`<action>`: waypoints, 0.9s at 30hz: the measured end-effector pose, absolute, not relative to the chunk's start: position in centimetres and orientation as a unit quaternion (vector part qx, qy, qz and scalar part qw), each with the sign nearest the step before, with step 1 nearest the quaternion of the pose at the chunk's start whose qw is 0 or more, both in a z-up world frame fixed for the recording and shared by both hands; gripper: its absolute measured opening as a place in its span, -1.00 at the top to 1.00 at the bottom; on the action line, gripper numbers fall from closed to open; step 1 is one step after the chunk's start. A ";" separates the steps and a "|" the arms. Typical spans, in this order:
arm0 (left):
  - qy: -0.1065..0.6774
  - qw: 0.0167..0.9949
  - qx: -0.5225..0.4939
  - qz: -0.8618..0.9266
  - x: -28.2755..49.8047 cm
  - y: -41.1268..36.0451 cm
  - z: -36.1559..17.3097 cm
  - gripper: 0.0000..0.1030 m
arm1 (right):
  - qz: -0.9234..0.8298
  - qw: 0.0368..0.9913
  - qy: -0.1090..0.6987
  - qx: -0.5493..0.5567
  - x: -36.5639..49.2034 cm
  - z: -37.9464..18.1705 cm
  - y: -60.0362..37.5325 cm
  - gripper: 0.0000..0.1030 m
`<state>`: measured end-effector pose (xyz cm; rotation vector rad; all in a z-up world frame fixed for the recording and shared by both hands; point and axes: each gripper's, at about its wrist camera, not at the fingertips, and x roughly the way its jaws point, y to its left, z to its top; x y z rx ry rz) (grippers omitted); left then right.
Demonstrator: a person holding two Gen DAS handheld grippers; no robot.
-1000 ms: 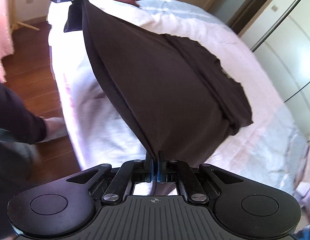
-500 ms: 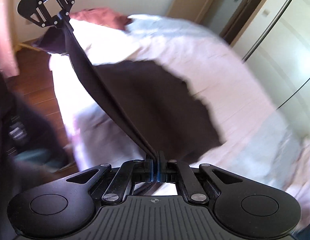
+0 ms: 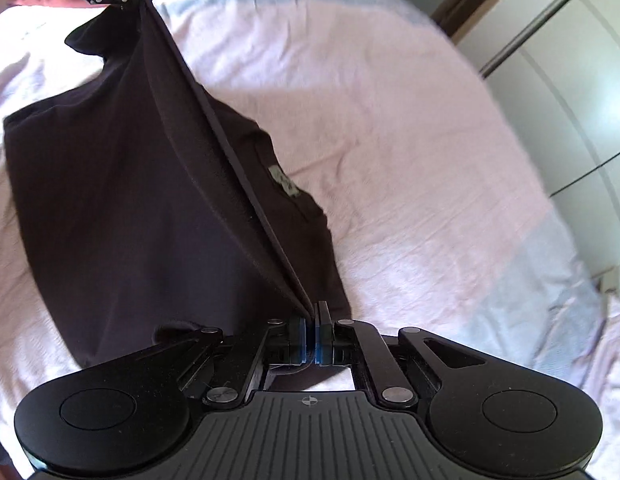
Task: Fold clothes
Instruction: 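Lift the hem with both grippers and fold it toward the collar, then lower the hem onto the shirt and open both grippers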
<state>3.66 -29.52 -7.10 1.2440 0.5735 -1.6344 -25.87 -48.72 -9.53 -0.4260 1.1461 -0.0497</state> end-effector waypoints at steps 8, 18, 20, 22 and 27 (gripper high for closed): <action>0.309 0.480 0.490 -0.659 8.4 -34.4 -11.6 0.90 | -0.002 0.808 0.570 -0.149 -20.6 -13.2 -55.6 0.96; 0.372 0.507 0.498 -0.597 11.8 -38.3 -21.1 0.37 | 0.020 0.792 0.609 -0.040 -15.2 -23.0 -63.3 0.96; 0.393 0.523 0.476 -0.588 13.0 -38.3 -21.2 0.24 | 0.010 0.798 0.602 -0.001 -15.0 -23.9 -64.6 0.94; 0.417 0.543 0.434 -0.586 14.5 -37.8 -20.1 0.24 | -0.009 0.811 0.584 0.045 -15.3 -23.8 -65.9 0.71; 0.474 0.607 0.299 -0.564 19.6 -35.4 -16.3 0.25 | -0.076 0.843 0.481 0.229 -18.9 -21.1 -70.3 -0.15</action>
